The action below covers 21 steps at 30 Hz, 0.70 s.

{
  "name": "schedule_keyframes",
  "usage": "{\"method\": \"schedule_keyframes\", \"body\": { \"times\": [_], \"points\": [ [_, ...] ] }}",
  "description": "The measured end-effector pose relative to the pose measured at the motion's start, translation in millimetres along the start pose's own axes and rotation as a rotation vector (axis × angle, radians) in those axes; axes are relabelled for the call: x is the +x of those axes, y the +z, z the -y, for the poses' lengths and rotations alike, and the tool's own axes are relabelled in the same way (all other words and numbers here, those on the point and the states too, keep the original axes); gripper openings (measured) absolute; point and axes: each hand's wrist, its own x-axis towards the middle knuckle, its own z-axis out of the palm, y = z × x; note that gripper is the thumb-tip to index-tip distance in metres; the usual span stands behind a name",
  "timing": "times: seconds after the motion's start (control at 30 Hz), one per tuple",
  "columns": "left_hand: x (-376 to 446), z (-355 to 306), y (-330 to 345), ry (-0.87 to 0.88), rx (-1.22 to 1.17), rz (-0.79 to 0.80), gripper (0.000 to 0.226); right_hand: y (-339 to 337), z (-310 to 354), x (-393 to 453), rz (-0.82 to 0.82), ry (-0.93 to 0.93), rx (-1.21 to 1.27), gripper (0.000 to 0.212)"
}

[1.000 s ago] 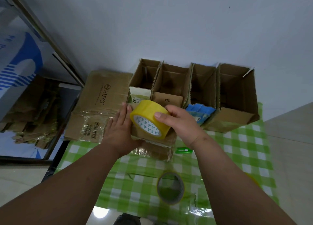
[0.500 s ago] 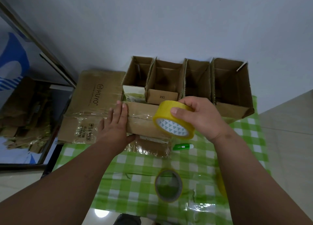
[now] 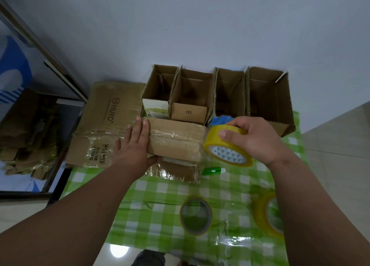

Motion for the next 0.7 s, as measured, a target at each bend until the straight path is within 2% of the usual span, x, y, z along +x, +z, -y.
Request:
{"method": "schedule_keyframes", "body": {
  "times": [0.2, 0.37, 0.57, 0.7],
  "points": [
    [-1, -4, -3, -0.009, 0.011, 0.044, 0.12, 7, -21, 0, 0.01, 0.036, -0.036, 0.013],
    [0, -7, -6, -0.039, 0.042, 0.082, 0.12, 19, -34, 1, 0.036, 0.096, 0.006, 0.022],
    [-8, -31, 9, 0.026, 0.086, -0.092, 0.126, 17, -36, 2, 0.001, 0.087, -0.054, 0.015],
    [-16, -48, 17, 0.142, 0.082, -0.11, 0.126, 26, -38, -2, -0.033, 0.094, 0.018, 0.013]
  ]
}}
